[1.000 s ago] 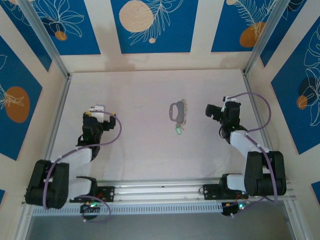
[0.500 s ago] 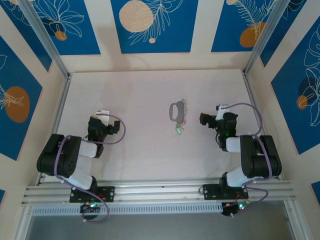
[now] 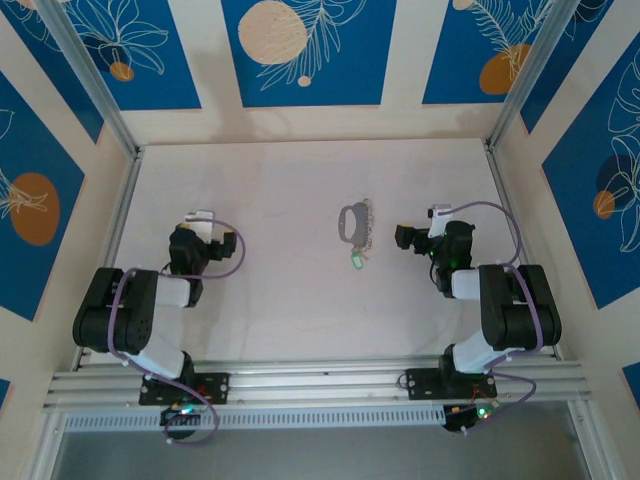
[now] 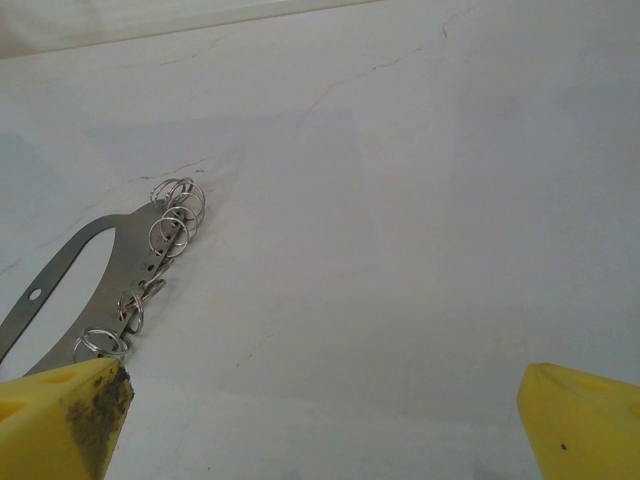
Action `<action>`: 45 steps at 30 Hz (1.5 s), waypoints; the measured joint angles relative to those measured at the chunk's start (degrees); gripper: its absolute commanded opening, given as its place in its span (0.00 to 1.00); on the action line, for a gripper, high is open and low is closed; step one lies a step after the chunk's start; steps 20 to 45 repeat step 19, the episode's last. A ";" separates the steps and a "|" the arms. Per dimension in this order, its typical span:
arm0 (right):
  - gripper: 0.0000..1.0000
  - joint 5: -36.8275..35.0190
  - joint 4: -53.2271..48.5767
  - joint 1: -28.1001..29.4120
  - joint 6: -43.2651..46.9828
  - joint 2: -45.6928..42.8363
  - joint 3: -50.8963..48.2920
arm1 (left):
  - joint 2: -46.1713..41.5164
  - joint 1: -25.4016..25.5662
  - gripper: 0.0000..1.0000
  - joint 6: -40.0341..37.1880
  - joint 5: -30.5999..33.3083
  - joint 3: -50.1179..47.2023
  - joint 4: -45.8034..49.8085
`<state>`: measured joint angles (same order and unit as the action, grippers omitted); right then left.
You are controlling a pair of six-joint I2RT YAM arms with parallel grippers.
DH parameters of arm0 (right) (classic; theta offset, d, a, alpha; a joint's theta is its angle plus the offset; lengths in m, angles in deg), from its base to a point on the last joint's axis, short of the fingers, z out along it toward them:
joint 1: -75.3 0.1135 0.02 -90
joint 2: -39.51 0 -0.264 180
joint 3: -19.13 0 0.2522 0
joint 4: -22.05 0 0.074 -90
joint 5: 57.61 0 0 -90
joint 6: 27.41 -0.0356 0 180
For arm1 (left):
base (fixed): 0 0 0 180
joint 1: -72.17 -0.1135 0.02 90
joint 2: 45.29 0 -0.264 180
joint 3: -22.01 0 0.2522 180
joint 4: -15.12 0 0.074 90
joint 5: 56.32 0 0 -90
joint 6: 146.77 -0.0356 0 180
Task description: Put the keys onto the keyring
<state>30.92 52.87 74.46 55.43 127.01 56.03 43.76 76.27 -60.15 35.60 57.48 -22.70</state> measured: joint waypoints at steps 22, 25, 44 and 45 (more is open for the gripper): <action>0.99 0.02 -0.02 0.07 0.42 0.00 0.02 | 0.00 0.00 1.00 0.00 -0.26 0.00 0.17; 0.99 0.02 -0.02 0.07 0.42 0.00 0.02 | 0.00 0.00 1.00 0.00 -0.26 0.00 0.17; 0.99 0.02 -0.02 0.07 0.42 0.00 0.02 | 0.00 0.00 1.00 0.00 -0.26 0.00 0.17; 0.99 0.02 -0.02 0.07 0.42 0.00 0.02 | 0.00 0.00 1.00 0.00 -0.26 0.00 0.17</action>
